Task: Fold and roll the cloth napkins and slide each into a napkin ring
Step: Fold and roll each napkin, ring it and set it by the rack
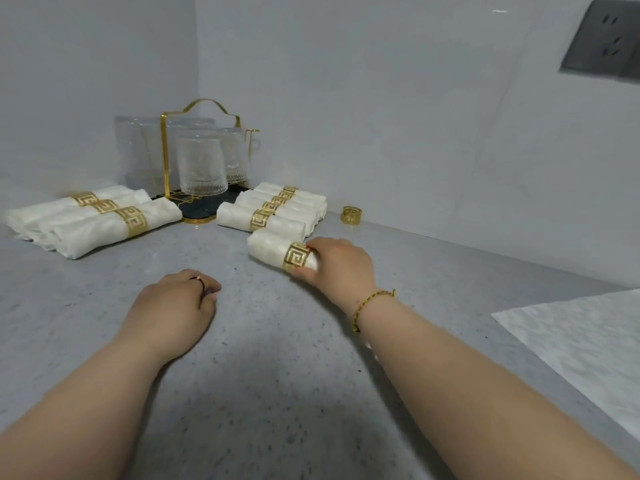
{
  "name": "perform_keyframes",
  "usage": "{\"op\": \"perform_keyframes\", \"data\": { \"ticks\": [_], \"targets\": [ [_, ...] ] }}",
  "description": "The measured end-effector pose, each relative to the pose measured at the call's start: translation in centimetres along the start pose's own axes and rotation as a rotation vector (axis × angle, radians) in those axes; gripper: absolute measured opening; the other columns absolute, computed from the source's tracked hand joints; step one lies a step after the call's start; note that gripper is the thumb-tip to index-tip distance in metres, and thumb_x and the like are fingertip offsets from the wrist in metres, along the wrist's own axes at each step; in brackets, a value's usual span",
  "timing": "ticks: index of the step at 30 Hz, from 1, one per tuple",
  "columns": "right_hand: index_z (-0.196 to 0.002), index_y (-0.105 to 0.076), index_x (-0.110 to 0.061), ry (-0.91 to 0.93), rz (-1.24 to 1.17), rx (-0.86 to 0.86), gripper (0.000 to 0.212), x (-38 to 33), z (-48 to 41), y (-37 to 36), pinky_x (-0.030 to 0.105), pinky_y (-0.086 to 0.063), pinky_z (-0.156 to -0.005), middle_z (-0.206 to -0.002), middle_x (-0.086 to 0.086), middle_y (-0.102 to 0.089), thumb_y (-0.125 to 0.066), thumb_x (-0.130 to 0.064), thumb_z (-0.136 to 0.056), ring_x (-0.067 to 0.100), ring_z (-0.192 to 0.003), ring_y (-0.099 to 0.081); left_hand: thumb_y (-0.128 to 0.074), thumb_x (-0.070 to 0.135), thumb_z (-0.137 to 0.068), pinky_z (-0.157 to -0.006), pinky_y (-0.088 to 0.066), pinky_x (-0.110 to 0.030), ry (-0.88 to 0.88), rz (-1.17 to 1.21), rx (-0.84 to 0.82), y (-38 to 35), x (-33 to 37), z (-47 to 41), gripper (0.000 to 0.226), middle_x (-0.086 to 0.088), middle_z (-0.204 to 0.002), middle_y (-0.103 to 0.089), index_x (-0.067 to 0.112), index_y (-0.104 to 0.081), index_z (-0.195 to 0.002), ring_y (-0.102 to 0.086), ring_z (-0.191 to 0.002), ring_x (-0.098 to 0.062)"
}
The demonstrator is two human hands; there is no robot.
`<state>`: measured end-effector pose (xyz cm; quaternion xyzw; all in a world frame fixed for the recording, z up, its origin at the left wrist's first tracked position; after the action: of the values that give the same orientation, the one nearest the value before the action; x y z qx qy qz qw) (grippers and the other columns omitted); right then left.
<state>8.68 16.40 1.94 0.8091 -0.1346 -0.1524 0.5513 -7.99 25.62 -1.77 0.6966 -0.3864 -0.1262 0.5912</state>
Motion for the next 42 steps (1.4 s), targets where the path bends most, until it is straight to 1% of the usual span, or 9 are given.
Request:
{"op": "perform_keyframes", "data": {
  "ticks": [4,10,13,17,22,26,34,38,42],
  "targets": [
    [-0.115,-0.054,-0.018,0.06,0.048,0.046,0.044,-3.5,-5.3,-2.3,0.031,-0.035,-0.075,-0.116,0.004,-0.059,-0.051,-0.051,-0.086,0.024,-0.107,-0.051,-0.034,0.025,-0.096,-0.099,-0.03,-0.025,-0.002,0.036,0.035,-0.2,-0.5,-0.2,0.033,0.011,-0.136,-0.042,0.031,-0.046,-0.127,-0.037,-0.125,-0.011],
    [-0.114,-0.053,-0.015,0.088,0.111,0.07,0.041,-5.6,-9.2,-4.5,0.034,-0.033,-0.083,-0.119,0.005,-0.057,-0.05,-0.047,-0.088,0.025,-0.11,-0.046,-0.035,0.027,-0.096,-0.103,-0.028,-0.026,0.012,0.092,0.043,-0.3,-1.1,-0.7,0.031,0.014,-0.135,-0.039,0.038,-0.043,-0.124,-0.034,-0.126,-0.008],
    [-0.117,-0.051,-0.015,0.107,0.149,0.076,0.043,-5.5,-9.7,-5.0,0.035,-0.031,-0.087,-0.122,0.005,-0.055,-0.05,-0.046,-0.088,0.026,-0.114,-0.043,-0.036,0.029,-0.095,-0.103,-0.028,-0.027,0.024,0.1,0.041,-0.2,-1.2,-0.8,0.03,0.015,-0.133,-0.039,0.039,-0.043,-0.123,-0.035,-0.126,-0.009],
    [-0.125,-0.047,-0.016,0.096,0.136,0.11,0.049,-4.9,-9.7,-5.3,0.034,-0.026,-0.093,-0.131,0.005,-0.045,-0.053,-0.045,-0.086,0.026,-0.119,-0.036,-0.036,0.031,-0.095,-0.104,-0.029,-0.027,0.027,0.099,0.029,-0.3,-1.1,-0.7,0.029,0.014,-0.133,-0.039,0.039,-0.042,-0.123,-0.035,-0.125,-0.009],
    [-0.129,-0.043,-0.018,0.057,0.09,0.092,0.047,-4.7,-9.0,-5.8,0.034,-0.025,-0.094,-0.129,0.004,-0.046,-0.051,-0.037,-0.087,0.025,-0.117,-0.038,-0.038,0.029,-0.095,-0.105,-0.028,-0.027,0.028,0.107,0.035,-0.2,-1.0,-0.5,0.03,0.015,-0.134,-0.039,0.038,-0.043,-0.124,-0.034,-0.126,-0.009],
    [-0.129,-0.043,-0.018,0.042,0.097,0.087,0.047,-4.5,-8.7,-5.6,0.036,-0.021,-0.1,-0.129,0.003,-0.047,-0.051,-0.037,-0.087,0.025,-0.118,-0.038,-0.037,0.03,-0.095,-0.106,-0.027,-0.027,0.032,0.115,0.036,-0.2,-1.0,-0.4,0.03,0.016,-0.134,-0.038,0.039,-0.043,-0.123,-0.033,-0.127,-0.008],
    [-0.137,-0.033,-0.018,0.044,0.118,0.077,0.06,-4.6,-8.5,-5.4,0.042,-0.009,-0.11,-0.134,0.003,-0.044,-0.052,-0.043,-0.086,0.026,-0.123,-0.033,-0.036,0.034,-0.096,-0.107,-0.026,-0.028,0.039,0.095,0.022,-0.2,-1.0,-0.5,0.029,0.015,-0.135,-0.038,0.039,-0.042,-0.123,-0.032,-0.128,-0.009],
    [-0.137,-0.033,-0.019,0.026,0.072,0.085,0.062,-4.6,-8.0,-4.9,0.042,-0.009,-0.109,-0.135,0.002,-0.042,-0.053,-0.046,-0.085,0.025,-0.124,-0.032,-0.036,0.035,-0.095,-0.106,-0.026,-0.029,0.049,0.087,0.01,-0.4,-1.1,-0.5,0.028,0.015,-0.134,-0.039,0.039,-0.042,-0.123,-0.033,-0.127,-0.009],
    [-0.135,-0.035,-0.018,0.063,0.072,0.106,0.059,-4.1,-6.1,-3.0,0.039,-0.012,-0.108,-0.136,0.002,-0.04,-0.046,-0.051,-0.087,0.024,-0.124,-0.034,-0.039,0.036,-0.094,-0.103,-0.027,-0.03,0.062,0.129,0.01,-0.2,-1.1,-0.3,0.027,0.012,-0.132,-0.043,0.036,-0.047,-0.12,-0.037,-0.125,-0.01]
  ]
}}
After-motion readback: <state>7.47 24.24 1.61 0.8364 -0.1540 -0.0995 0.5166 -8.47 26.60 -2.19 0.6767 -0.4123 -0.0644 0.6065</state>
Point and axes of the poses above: each hand's wrist, its own z-axis away from the middle knuckle, its own y-axis out of the back of the hand, x = y × z, the point moved 5 cm from there along -z, towards the middle knuckle
